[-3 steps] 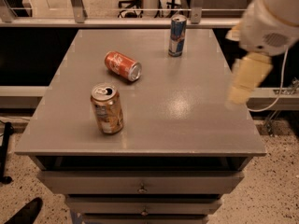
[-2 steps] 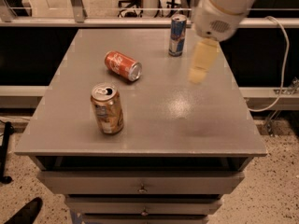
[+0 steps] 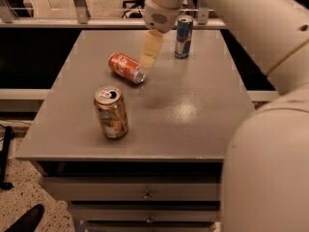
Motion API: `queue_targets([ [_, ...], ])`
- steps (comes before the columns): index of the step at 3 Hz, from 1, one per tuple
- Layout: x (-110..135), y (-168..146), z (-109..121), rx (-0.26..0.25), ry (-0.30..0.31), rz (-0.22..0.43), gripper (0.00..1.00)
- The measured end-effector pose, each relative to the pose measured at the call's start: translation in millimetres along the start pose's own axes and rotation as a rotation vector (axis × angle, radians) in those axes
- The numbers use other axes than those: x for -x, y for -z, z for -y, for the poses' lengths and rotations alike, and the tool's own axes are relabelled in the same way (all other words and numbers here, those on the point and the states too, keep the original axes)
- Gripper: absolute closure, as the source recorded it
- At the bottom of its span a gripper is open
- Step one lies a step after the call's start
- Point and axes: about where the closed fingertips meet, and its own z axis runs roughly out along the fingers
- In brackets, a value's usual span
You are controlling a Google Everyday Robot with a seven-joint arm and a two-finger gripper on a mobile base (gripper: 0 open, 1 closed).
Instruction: Place coke can upright
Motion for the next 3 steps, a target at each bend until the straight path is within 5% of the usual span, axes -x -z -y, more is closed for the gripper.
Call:
queue_targets([
  [1, 40, -38, 21, 0.037, -0.092, 0.002, 0.00],
  [3, 65, -74, 31, 0.056, -0.229, -0.013, 0.00],
])
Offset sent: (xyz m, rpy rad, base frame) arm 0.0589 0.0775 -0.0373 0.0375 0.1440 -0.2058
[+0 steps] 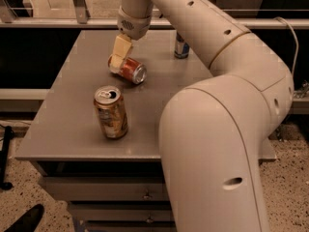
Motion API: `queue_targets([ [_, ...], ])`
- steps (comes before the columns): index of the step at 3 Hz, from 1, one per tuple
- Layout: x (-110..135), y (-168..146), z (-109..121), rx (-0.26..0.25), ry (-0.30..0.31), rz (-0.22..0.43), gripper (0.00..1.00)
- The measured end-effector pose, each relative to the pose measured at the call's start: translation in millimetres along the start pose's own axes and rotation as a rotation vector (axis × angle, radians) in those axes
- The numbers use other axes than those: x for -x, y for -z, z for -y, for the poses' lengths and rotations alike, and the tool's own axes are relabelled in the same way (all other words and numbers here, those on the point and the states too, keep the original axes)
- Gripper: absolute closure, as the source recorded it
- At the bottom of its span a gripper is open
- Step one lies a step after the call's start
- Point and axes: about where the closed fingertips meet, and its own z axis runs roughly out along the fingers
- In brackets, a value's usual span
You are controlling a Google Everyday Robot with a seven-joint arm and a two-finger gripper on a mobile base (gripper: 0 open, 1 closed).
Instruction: Place coke can upright
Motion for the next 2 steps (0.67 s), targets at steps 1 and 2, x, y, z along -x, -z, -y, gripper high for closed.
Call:
queue_targets([
  [1, -1, -22, 1, -0.006, -0.099, -0.028, 0.00],
  [2, -4, -33, 0, -0.004, -0.150, -0.045, 0.00],
])
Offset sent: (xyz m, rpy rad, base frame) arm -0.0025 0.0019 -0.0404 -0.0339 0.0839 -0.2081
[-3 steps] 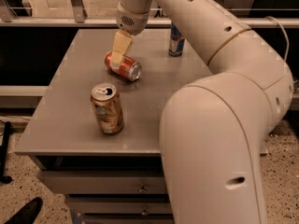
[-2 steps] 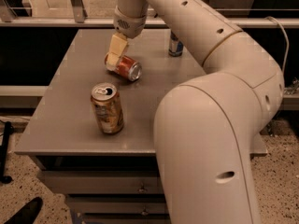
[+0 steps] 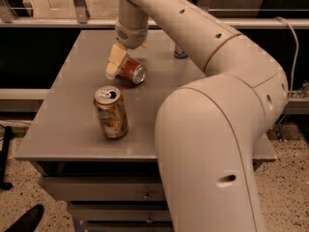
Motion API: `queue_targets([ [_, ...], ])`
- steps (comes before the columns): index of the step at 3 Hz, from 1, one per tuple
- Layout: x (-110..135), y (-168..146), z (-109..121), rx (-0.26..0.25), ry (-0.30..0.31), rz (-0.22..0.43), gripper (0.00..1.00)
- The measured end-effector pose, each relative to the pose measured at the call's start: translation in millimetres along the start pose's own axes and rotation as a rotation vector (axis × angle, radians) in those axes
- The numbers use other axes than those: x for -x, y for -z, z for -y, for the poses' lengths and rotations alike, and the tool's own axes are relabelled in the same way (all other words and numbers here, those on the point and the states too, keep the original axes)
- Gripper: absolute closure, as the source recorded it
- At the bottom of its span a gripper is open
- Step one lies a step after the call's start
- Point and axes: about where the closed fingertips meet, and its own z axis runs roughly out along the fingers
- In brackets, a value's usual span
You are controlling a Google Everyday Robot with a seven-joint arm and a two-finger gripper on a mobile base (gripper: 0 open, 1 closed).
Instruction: Place coke can upright
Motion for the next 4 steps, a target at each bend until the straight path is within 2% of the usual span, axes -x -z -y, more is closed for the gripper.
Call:
queue_targets([
  [1, 7, 2, -4, -0.007, -0.031, 0.019, 0.25],
  [2, 11, 11, -6, -0.006, -0.050, 0.055, 0.56],
  [3, 12, 21, -7, 0.006, -0.063, 0.097, 0.79],
  [4, 6, 48, -13, 0.035, -0.026, 0.223, 0.99],
])
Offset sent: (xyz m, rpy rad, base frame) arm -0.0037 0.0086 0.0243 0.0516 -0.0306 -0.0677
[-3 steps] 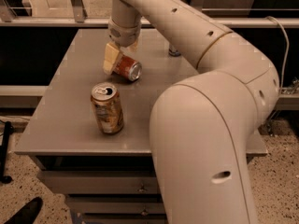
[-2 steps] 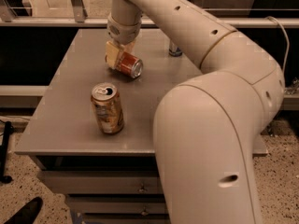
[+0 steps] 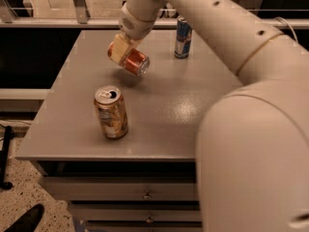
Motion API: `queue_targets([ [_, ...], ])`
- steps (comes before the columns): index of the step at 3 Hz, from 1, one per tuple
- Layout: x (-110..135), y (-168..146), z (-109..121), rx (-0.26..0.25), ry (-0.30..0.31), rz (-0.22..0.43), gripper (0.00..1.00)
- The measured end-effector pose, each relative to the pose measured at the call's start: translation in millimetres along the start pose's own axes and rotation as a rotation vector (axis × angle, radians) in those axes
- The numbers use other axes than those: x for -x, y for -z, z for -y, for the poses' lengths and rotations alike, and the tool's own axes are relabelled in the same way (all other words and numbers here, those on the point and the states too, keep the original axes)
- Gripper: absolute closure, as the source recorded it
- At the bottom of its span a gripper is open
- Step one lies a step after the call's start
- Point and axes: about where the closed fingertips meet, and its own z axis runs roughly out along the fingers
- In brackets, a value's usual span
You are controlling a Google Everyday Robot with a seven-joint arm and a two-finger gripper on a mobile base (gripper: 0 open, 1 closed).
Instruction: Place coke can upright
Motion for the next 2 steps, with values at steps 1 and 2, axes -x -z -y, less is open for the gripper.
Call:
queue_targets([
  [1, -3, 48, -3, 0.062, 0.088, 0.320, 1.00],
  [2, -19, 93, 7, 0.127, 0.116, 0.637, 1.00],
])
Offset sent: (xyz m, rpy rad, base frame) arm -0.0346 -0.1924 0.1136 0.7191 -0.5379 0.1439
